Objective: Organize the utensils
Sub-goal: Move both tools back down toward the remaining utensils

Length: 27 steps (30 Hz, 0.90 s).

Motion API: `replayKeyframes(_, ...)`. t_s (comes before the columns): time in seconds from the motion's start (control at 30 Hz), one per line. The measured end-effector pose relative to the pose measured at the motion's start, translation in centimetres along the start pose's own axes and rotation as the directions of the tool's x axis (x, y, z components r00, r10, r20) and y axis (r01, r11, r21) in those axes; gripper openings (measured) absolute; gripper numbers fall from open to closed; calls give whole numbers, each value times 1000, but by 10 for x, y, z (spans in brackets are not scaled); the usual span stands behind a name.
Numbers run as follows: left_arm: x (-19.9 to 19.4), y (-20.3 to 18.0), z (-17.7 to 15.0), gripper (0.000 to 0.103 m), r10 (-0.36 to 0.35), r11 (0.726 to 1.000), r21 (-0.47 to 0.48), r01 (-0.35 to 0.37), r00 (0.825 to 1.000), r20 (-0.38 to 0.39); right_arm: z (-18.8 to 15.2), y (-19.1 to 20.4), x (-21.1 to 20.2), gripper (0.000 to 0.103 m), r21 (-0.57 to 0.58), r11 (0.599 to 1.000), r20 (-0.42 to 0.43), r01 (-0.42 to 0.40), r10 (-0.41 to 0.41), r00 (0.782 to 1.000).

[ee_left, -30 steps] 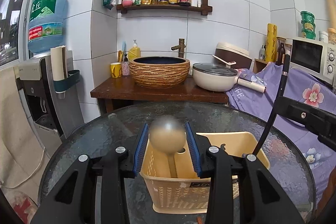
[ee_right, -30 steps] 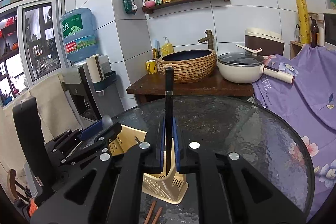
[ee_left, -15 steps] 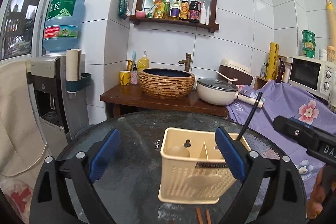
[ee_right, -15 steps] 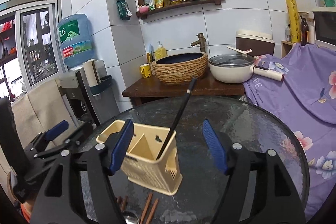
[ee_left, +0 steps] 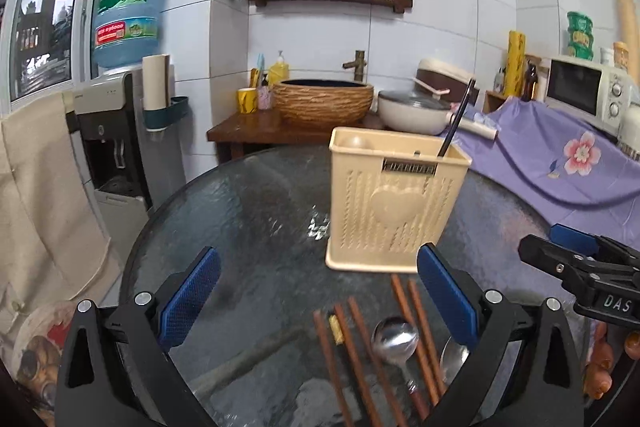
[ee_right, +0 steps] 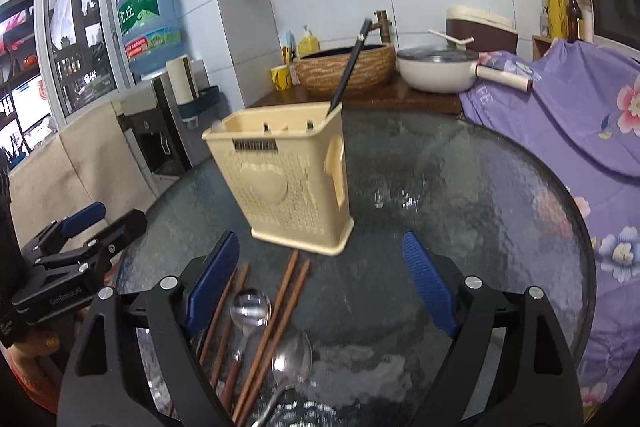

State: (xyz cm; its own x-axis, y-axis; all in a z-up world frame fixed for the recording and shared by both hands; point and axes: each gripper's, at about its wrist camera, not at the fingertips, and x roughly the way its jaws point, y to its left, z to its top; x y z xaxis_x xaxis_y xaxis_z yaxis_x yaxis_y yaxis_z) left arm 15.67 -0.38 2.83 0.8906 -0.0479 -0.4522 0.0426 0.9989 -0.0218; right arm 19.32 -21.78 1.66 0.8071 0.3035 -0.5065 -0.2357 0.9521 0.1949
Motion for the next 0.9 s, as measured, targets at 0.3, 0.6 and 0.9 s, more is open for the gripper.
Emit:
replayKeyframes(0.3,-3,3,-33,97,22,1000,-11,-23,996,-86,-44,3,2,83,-3,1000,-73,7,-8,997)
replayKeyframes(0.6,2,22,-67,95,60,996,-52,-71,979,-197,-76,6,13,83,-15,998,-163,54,-56,985)
replayKeyframes(0.9,13,26,-88,75,28,996,-71,-49,961,-274,-94,22,34,69,-53,997,-254,61,-73,964)
